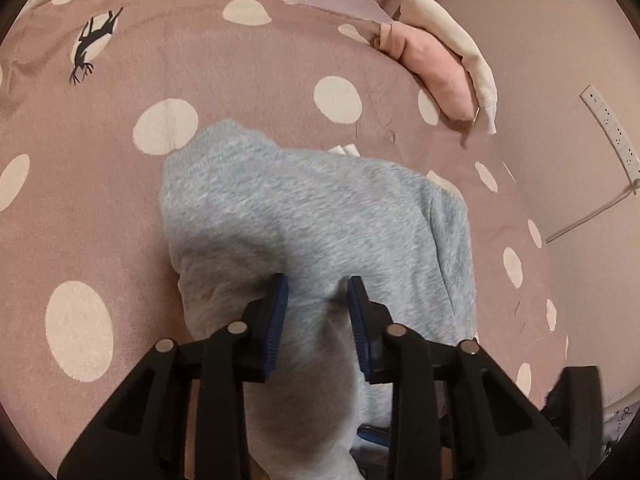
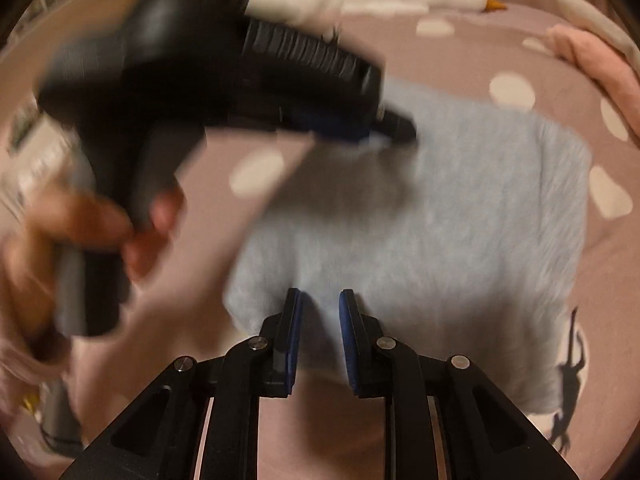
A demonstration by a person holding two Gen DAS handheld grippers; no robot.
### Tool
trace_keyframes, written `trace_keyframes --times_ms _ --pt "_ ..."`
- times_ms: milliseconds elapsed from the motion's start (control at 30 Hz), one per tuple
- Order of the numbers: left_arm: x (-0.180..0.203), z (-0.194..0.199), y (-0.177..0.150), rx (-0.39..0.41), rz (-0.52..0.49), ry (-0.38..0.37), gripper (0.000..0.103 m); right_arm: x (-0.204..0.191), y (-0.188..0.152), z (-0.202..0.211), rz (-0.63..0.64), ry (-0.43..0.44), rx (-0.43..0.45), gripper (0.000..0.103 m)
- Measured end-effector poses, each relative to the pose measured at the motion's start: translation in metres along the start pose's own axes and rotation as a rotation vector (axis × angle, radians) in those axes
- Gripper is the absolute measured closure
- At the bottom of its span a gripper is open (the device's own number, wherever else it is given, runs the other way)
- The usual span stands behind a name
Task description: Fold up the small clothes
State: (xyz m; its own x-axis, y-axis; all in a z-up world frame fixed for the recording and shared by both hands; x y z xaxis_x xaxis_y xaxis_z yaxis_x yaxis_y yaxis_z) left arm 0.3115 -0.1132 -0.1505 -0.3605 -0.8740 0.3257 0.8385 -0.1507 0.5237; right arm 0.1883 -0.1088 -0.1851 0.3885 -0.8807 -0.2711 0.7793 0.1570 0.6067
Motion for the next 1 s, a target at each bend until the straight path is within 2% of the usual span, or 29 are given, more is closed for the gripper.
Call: trace_keyframes --times_ms 133,167,200,267,367,400,467,600,800,867,1000 --pt "-0.001 0.013 0.004 0.027 0.045 -0.032 0.069 0.005 -0.002 0.008 -0.066 0.063 0.017 0.083" --pt "0.0 0.021 0.004 0.041 0.065 -0.056 0.062 0.008 -0.003 0.012 -0.089 0.081 0.017 0.083" --pt "0.0 0.029 0.004 0.058 0.075 -0.074 0.051 0.011 -0.005 0.016 -0.108 0.097 0.014 0.083" --pt "-0.001 0.048 0.001 0.101 0.077 -0.068 0.034 0.014 -0.008 0.03 -0.139 0.13 0.031 0.081" --pt "-0.007 0.072 -0.007 0.139 0.084 -0.082 0.032 0.027 -0.014 0.057 -0.201 0.147 0.083 0.065" --pt "-0.009 0.077 -0.011 0.144 0.096 -0.089 0.029 0.033 -0.014 0.066 -0.231 0.157 0.107 0.056" --pt "-0.017 0.085 -0.021 0.143 0.134 -0.115 0.022 0.047 -0.016 0.084 -0.298 0.179 0.153 0.05" --pt "-0.032 0.083 -0.044 0.099 0.236 -0.18 0.021 0.09 -0.019 0.1 -0.475 0.199 0.202 0.035" --pt "-0.037 0.063 -0.066 0.026 0.34 -0.244 0.02 0.124 -0.026 0.091 -0.691 0.305 0.218 0.035" --pt "-0.034 0.057 -0.067 0.014 0.357 -0.264 0.02 0.129 -0.026 0.087 -0.733 0.331 0.227 0.035" --pt "-0.026 0.045 -0.065 -0.006 0.362 -0.276 0.02 0.135 -0.023 0.079 -0.775 0.331 0.219 0.033"
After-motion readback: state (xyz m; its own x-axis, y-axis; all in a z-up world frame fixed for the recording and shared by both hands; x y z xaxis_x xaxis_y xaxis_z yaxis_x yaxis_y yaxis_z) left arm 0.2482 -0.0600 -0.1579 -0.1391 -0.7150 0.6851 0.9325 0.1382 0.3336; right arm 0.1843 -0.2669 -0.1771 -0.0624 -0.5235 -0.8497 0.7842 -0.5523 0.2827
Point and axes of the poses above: each gripper's, at about its wrist camera, not at the fingertips, and z roughly against the way its jaws point, x to its right, y to its top, the point moved 9 cm from there along -z, roughly the way its jaws point, and after that the axes turned 2 degrees about -z, right-handed, at the moved point
